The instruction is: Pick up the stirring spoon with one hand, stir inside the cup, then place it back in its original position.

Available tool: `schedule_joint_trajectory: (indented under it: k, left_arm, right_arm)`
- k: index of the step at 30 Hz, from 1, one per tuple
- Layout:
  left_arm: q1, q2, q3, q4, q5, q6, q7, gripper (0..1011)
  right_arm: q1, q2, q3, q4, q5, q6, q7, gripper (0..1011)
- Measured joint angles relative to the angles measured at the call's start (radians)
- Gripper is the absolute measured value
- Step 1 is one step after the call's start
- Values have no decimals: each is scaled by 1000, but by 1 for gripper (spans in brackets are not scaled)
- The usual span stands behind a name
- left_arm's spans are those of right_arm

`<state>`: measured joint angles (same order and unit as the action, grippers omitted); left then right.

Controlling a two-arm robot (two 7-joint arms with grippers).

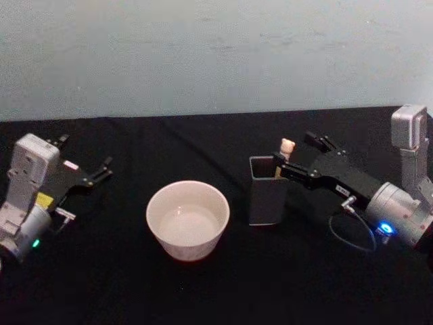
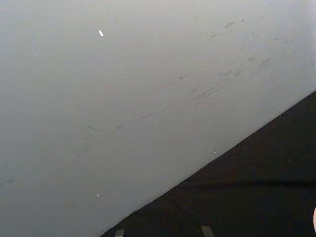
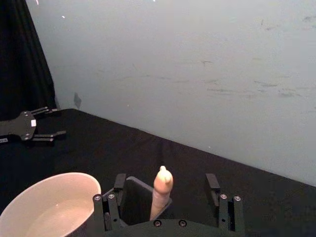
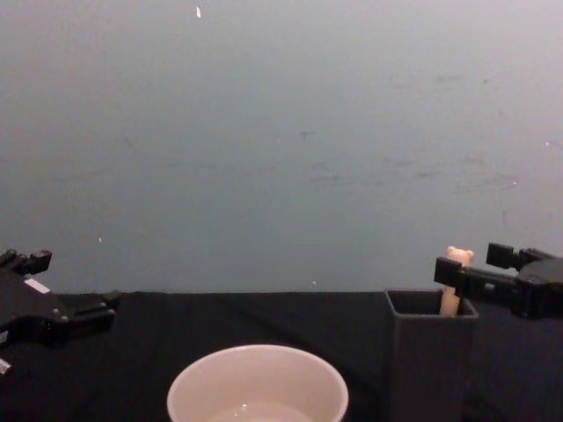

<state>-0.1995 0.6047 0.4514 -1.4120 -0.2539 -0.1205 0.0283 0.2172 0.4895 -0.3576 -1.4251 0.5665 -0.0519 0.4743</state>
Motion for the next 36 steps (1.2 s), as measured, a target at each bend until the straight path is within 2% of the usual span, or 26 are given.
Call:
schedule_joint_trajectory:
  k: [13, 36]
  left_arm:
    - [0, 0, 0, 0, 0, 0, 0, 1001]
    - [0, 0, 0, 0, 0, 0, 0, 1001]
  right_arm:
    - [25, -31, 9, 44, -3, 27, 21, 1000]
    - [23, -34, 11, 40, -7, 38, 16, 1000]
